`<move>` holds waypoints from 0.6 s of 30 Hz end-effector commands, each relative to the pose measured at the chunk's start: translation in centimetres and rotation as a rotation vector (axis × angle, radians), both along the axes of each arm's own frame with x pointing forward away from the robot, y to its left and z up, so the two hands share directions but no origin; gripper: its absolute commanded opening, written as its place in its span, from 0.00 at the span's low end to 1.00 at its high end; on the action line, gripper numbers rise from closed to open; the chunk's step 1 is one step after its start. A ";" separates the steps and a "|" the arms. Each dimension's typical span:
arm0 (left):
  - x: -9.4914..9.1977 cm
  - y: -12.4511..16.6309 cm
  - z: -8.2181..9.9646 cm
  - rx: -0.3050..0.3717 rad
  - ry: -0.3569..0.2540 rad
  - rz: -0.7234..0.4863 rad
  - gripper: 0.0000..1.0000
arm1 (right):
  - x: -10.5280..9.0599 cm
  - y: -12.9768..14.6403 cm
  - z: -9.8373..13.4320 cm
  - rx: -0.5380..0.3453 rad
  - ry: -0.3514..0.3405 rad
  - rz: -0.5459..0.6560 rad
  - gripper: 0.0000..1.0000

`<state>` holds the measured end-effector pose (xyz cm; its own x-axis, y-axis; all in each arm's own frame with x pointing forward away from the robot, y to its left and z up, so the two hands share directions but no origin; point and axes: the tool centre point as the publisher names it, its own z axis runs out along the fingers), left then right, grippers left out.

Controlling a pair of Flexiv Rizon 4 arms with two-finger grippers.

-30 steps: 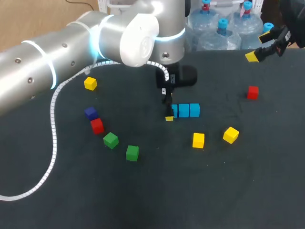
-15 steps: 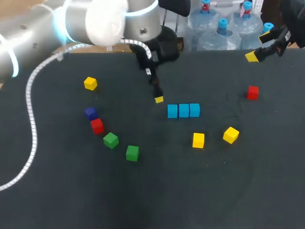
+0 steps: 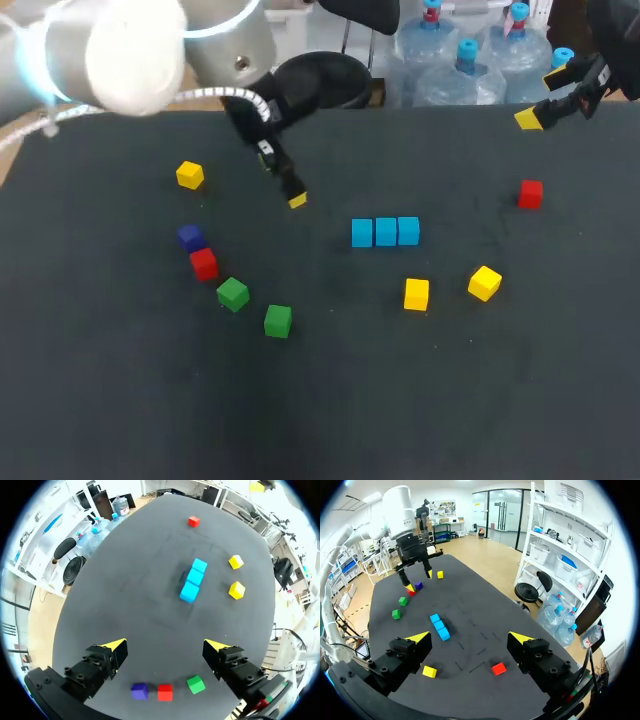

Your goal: Place the blue cubes, place green cubes on the blue cubes, place the yellow cubes on the green cubes, then place the red cubes on the yellow cubes, and place purple cube on the red cubes.

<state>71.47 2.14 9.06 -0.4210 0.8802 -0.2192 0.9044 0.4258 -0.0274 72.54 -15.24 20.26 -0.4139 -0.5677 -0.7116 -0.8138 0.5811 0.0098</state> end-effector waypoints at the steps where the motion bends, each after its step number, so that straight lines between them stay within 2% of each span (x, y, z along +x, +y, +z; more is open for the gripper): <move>1: -2.0 1.8 0.2 -0.062 -0.095 0.004 1.00 | -0.1 0.0 0.0 0.000 -0.001 -0.001 1.00; 3: -2.4 2.4 0.3 -0.044 -0.079 0.006 1.00 | -0.1 0.0 0.0 0.000 -0.001 -0.001 1.00; 12: -4.4 5.0 1.3 -0.029 -0.108 0.018 1.00 | -0.1 0.0 0.0 0.000 -0.001 -0.001 1.00; 14: -5.1 5.5 1.2 0.016 -0.106 0.016 1.00 | -0.1 0.0 0.0 0.000 -0.001 -0.001 1.00; 18: -6.6 5.8 0.0 0.020 -0.051 0.074 1.00 | -0.1 0.0 0.0 0.000 -0.001 -0.001 1.00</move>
<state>65.92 7.68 9.62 -0.4644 0.8616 -0.2050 0.8779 0.4784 0.0220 72.54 -15.24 20.26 -0.4140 -0.5677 -0.7116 -0.8137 0.5812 0.0098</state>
